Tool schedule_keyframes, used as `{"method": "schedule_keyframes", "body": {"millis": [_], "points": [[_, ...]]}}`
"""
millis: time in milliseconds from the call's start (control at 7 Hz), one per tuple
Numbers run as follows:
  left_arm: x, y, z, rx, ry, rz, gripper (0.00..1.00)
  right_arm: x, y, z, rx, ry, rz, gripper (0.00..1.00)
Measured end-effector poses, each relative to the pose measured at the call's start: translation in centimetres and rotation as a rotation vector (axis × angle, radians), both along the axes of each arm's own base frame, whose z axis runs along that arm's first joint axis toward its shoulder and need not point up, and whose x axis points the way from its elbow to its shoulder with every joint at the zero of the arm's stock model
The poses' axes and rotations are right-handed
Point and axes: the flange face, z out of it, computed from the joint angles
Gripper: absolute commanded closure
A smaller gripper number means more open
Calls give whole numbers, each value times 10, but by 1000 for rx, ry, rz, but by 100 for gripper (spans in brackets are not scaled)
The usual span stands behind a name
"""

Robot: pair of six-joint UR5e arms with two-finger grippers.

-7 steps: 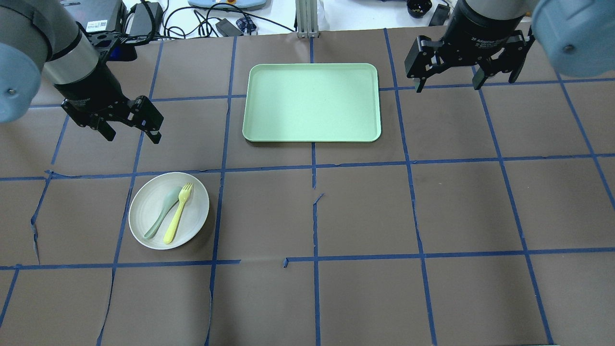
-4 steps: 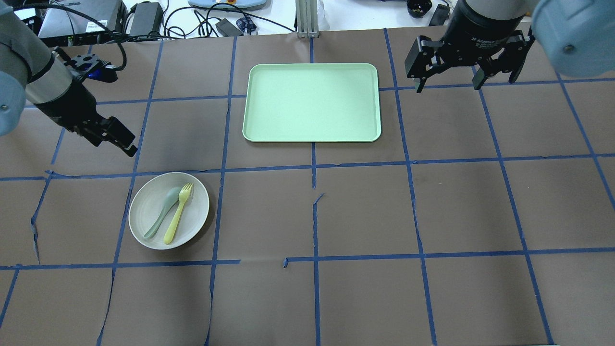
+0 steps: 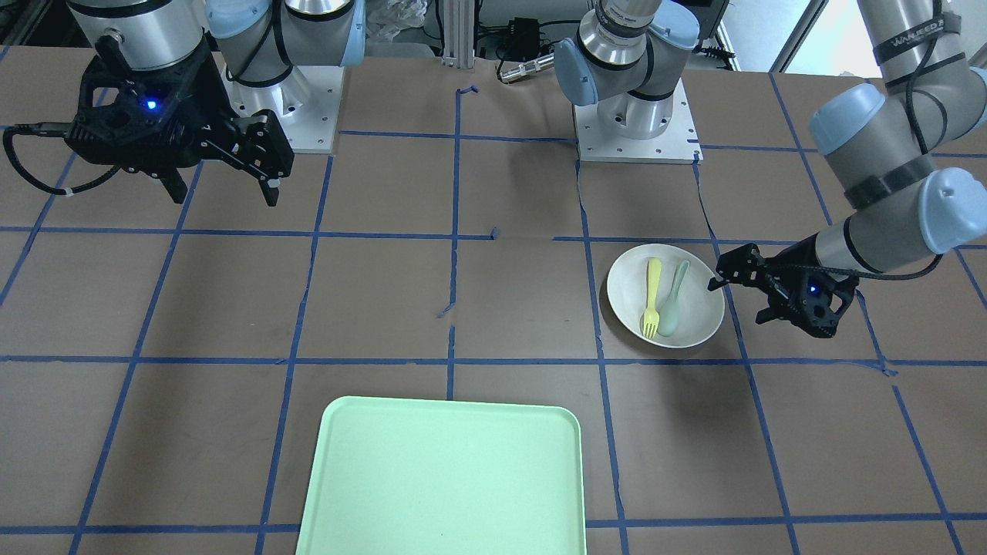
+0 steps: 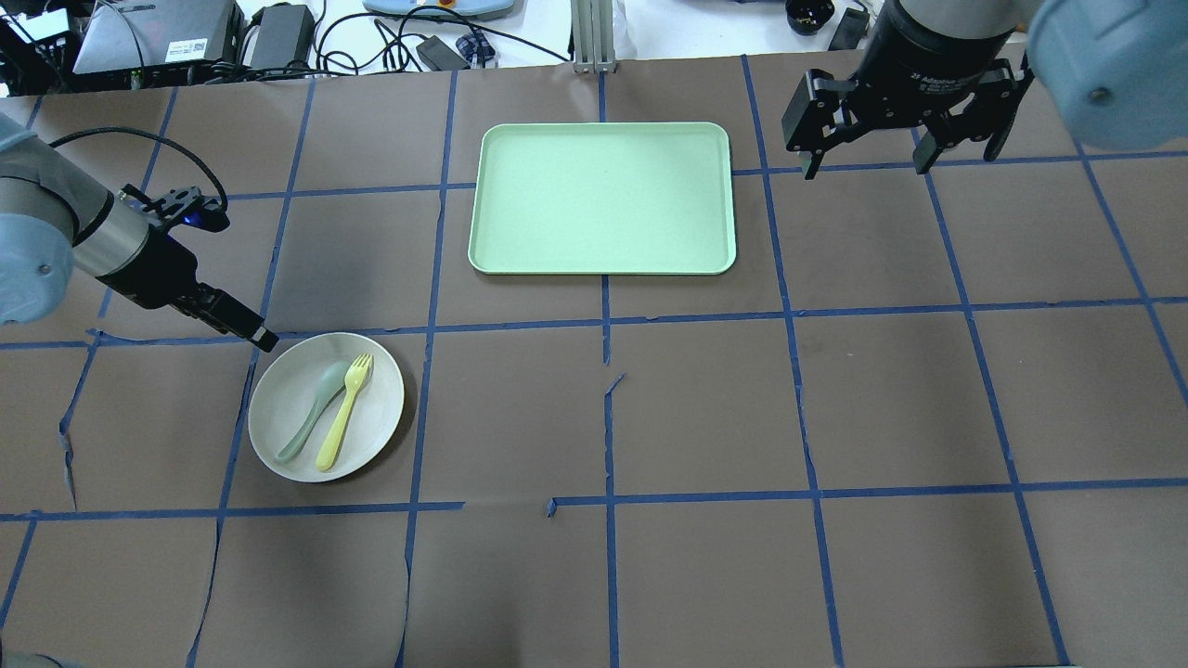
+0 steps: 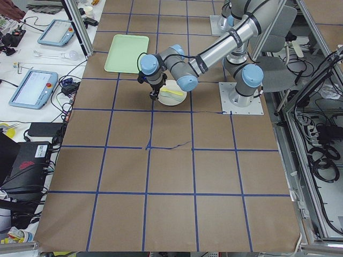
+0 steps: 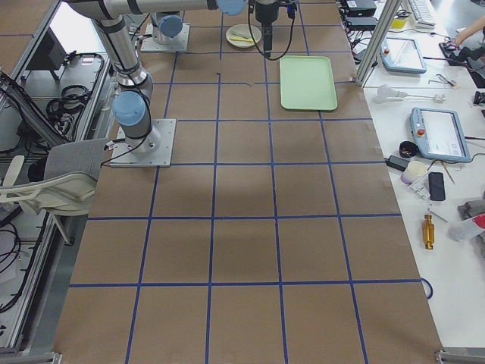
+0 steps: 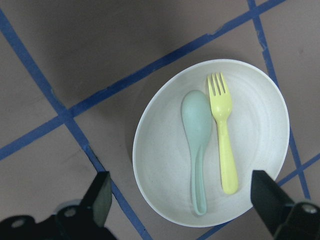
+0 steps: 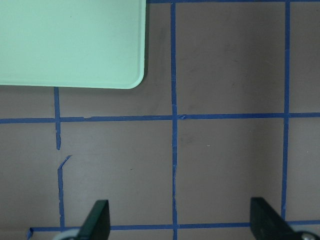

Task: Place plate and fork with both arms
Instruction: 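Lower the left gripper to the rim of the white plate and grasp it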

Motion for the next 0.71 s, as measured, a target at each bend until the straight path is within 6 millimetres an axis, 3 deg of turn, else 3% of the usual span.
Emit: {"method": "schedule_keyframes", "body": {"millis": [286, 714], "points": [[8, -2, -33, 28, 40, -35, 14, 0, 0, 0, 0, 0, 0, 0], [13, 0, -67, 85, 66, -41, 14, 0, 0, 0, 1, 0, 0, 0]]}}
